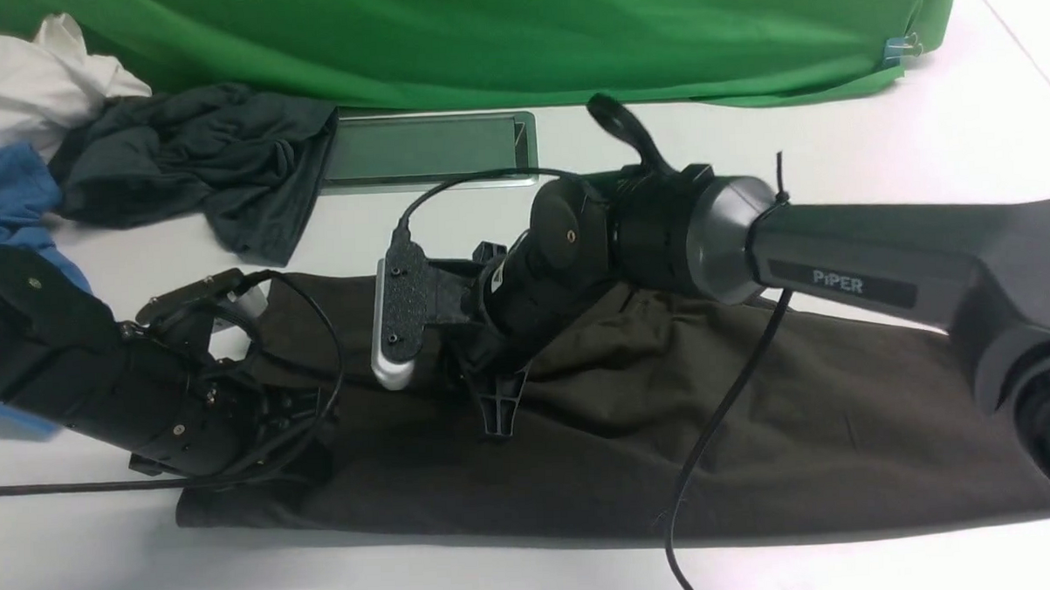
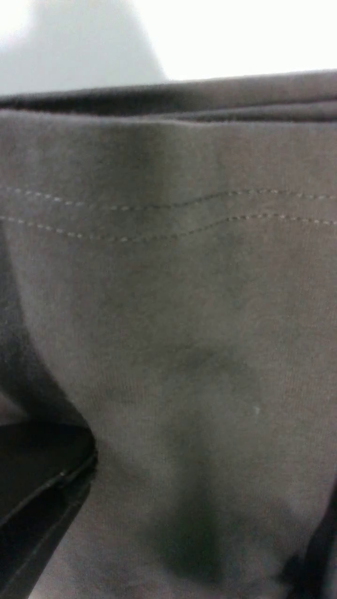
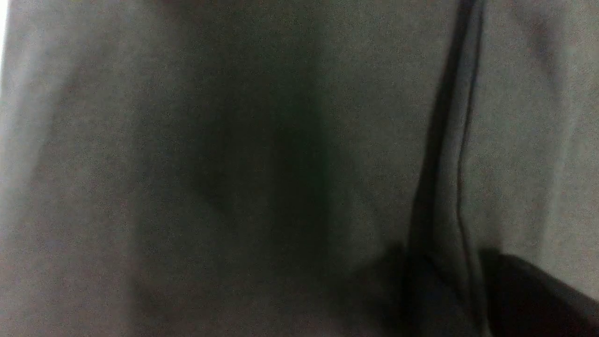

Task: Fold a long-sleeved shirt on a white desktop.
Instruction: 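Fold the black garment in half by bringing its near edge over to the far edge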

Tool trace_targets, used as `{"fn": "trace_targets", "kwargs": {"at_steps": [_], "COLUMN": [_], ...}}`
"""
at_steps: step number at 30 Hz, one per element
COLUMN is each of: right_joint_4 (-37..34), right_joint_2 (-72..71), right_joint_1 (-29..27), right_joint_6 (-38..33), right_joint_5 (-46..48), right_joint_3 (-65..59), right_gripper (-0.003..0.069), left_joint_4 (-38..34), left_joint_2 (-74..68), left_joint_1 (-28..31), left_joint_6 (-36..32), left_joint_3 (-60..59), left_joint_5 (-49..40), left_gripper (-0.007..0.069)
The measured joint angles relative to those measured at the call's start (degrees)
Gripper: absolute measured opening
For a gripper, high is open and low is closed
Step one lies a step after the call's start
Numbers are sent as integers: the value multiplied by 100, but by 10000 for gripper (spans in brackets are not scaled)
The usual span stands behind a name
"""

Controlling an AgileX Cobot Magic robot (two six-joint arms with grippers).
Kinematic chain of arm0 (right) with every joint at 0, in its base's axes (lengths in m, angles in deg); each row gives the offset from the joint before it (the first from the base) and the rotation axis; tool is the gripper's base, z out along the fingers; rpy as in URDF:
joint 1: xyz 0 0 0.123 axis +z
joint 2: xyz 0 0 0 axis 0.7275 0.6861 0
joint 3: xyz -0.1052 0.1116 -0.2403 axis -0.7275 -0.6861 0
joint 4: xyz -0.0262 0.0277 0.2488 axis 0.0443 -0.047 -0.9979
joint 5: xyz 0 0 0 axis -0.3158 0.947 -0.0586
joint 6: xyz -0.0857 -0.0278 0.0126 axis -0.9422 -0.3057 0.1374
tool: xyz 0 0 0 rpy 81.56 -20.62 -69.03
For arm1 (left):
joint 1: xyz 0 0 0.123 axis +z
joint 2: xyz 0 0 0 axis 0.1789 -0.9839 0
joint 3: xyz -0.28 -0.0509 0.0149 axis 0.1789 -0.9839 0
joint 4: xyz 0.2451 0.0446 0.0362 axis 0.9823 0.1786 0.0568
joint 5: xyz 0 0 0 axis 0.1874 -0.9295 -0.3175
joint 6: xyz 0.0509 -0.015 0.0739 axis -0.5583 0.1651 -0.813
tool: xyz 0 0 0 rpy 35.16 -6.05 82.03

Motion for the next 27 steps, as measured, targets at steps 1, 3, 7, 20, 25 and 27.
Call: {"fn": "trace_targets", "kwargs": {"at_steps": [1,3,7,20,25,27], "right_joint_4": [0,0,0,-43,-48,-48], "right_joint_2": [5,5,0,0,0,0], "right_joint_1": [-7,-19,-104,-506,-520,-520], "right_joint_6": [37,112,311,815,1135,1284], "right_joint_5": [-63,-148,-176,-573,-722,-773], "right_joint_3": [0,0,123,434,434,434], "right_gripper": [111,59,43,42,83,163], "left_joint_4": [0,0,6,47,83,91], "left_joint_2": [0,0,0,0,0,0], "left_joint_1": [0,0,0,0,0,0], "left_joint_6": [1,11,11,11,18,18], "left_joint_3": [-1,-1,-1,-1,-1,-1], "left_joint_5": [6,18,31,37,37,37], "left_gripper": [17,17,17,17,17,17]}}
